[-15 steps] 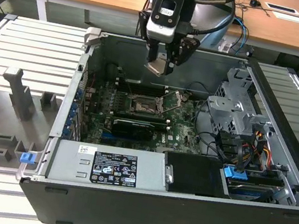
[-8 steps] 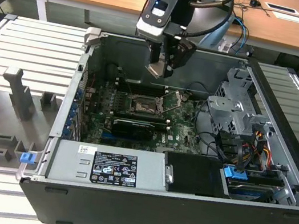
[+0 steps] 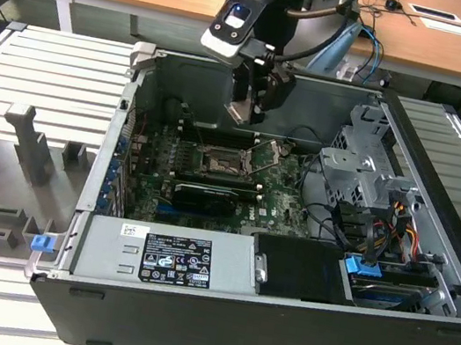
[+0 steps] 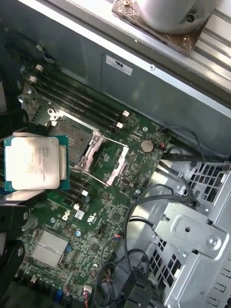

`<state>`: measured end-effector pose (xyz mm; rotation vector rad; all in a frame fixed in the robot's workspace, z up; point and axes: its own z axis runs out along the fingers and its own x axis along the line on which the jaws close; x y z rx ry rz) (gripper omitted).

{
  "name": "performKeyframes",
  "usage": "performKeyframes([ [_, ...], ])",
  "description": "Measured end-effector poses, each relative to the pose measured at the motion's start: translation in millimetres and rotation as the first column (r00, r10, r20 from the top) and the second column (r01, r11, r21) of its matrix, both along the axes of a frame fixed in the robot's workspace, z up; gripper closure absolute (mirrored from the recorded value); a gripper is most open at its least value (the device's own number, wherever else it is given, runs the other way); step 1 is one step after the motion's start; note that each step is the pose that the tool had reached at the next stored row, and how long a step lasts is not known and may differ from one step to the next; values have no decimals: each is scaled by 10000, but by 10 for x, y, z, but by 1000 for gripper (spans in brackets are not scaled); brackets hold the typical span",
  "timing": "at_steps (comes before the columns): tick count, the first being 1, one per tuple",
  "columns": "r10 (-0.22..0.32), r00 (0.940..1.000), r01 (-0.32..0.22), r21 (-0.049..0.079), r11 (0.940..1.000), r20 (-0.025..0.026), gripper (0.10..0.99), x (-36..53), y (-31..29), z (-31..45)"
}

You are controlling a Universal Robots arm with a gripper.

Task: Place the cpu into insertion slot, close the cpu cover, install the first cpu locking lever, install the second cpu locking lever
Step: 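Place the cpu into insertion slot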

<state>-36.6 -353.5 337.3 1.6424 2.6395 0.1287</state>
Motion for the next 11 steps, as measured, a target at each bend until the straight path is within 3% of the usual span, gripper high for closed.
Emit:
performKeyframes([
  [5, -813, 9967, 813, -3, 9967, -4, 561, 0, 0, -29],
  [11, -1977, 9803, 1977, -7, 9803, -5, 561, -1, 0, -50],
])
